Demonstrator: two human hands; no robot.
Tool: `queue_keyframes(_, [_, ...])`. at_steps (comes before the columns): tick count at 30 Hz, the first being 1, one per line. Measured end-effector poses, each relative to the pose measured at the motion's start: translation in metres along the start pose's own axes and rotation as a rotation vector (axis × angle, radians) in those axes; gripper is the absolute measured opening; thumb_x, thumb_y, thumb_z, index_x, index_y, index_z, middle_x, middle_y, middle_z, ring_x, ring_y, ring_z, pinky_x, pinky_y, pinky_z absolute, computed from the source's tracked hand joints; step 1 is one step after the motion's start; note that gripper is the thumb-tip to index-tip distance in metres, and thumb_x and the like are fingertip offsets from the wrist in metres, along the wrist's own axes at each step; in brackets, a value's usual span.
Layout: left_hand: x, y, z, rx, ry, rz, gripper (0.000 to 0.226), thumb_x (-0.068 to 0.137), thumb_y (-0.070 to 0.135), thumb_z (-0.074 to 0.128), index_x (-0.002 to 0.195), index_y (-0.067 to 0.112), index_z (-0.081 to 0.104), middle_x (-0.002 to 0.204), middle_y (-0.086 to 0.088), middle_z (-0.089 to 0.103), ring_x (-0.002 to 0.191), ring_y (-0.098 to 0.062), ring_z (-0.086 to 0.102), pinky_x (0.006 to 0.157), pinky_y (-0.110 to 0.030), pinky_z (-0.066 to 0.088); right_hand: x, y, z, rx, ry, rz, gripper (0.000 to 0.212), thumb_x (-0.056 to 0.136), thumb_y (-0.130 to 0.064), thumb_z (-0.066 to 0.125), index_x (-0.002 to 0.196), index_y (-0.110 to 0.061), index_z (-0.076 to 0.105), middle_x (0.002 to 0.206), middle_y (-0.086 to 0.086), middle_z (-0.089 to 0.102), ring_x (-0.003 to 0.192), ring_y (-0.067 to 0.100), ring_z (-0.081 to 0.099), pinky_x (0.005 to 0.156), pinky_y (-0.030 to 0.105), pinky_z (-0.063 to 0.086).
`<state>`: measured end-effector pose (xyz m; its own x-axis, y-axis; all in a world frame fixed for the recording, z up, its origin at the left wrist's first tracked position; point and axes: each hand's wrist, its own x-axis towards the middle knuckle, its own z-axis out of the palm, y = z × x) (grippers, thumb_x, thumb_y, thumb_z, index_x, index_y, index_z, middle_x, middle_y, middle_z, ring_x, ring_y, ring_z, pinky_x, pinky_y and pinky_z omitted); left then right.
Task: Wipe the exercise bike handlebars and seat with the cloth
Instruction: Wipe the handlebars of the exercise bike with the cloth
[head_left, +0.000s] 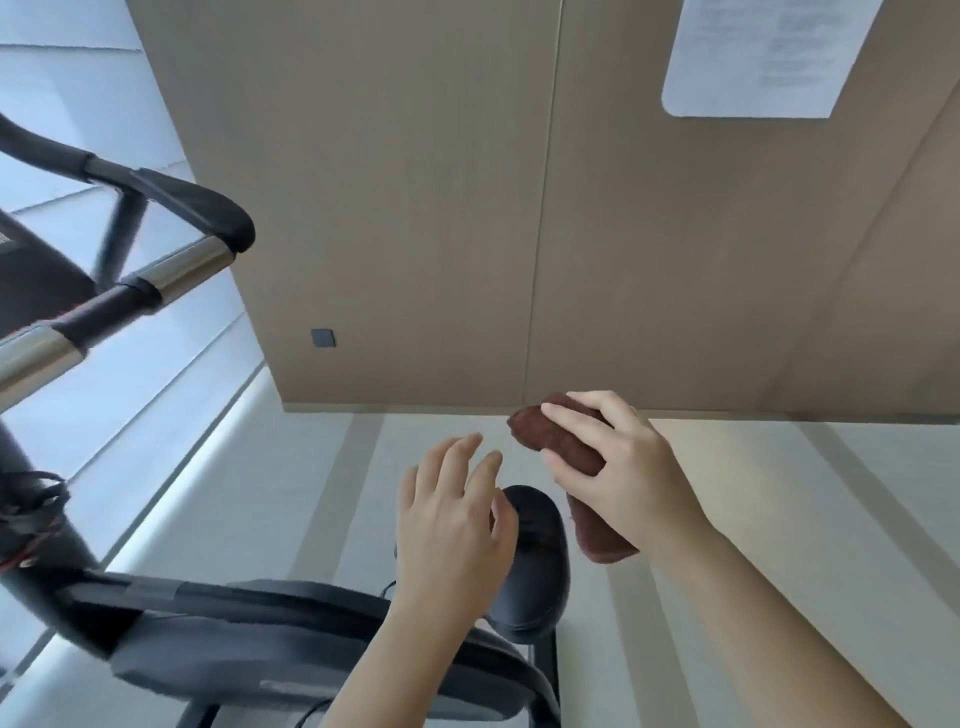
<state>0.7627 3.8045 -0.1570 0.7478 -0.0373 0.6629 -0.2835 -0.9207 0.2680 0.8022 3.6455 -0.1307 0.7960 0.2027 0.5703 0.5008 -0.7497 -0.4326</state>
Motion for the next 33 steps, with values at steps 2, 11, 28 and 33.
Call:
queue_keyframes(2, [0.0, 0.021, 0.018, -0.019, -0.058, -0.002, 0.025, 0.067, 0.005, 0.071, 0.092, 0.005, 0.068, 0.105, -0.012, 0.067, 0.096, -0.032, 0.062, 0.076, -0.042, 0.049, -0.008, 0.024, -0.015, -0.004, 0.024, 0.04, 0.036, 0.076, -0.02, 0.071, 0.112, -0.021, 0.065, 0.114, 0.0, 0.06, 0.098, 0.022, 0.059, 0.086, 0.028, 0.045])
queue_keyframes(11, [0.034, 0.168, 0.122, -0.075, -0.179, 0.067, 0.024, 0.069, 0.012, 0.072, 0.092, 0.007, 0.068, 0.106, -0.01, 0.067, 0.099, -0.03, 0.061, 0.08, -0.04, 0.047, -0.04, 0.175, -0.1, -0.038, 0.08, 0.176, 0.037, 0.076, -0.02, 0.071, 0.113, -0.02, 0.065, 0.113, -0.001, 0.061, 0.101, 0.022, 0.058, 0.087, 0.033, 0.048])
queue_keyframes(28, [0.121, 0.335, 0.271, -0.1, -0.245, 0.046, 0.036, 0.081, 0.027, 0.042, 0.098, 0.007, 0.066, 0.108, -0.009, 0.066, 0.104, -0.029, 0.059, 0.084, -0.042, 0.046, -0.01, 0.397, -0.188, -0.197, 0.089, 0.128, 0.037, 0.072, -0.02, 0.075, 0.108, -0.016, 0.067, 0.107, 0.004, 0.063, 0.089, 0.029, 0.061, 0.072, 0.038, 0.053])
queue_keyframes(33, [0.162, 0.317, 0.313, -0.12, -0.211, 0.009, 0.036, 0.081, 0.028, 0.041, 0.099, 0.007, 0.066, 0.108, -0.008, 0.066, 0.103, -0.028, 0.058, 0.084, -0.04, 0.044, 0.032, 0.432, -0.167, -0.199, 0.092, 0.099, 0.039, 0.07, -0.018, 0.076, 0.108, -0.016, 0.067, 0.107, 0.004, 0.064, 0.088, 0.029, 0.061, 0.072, 0.037, 0.054])
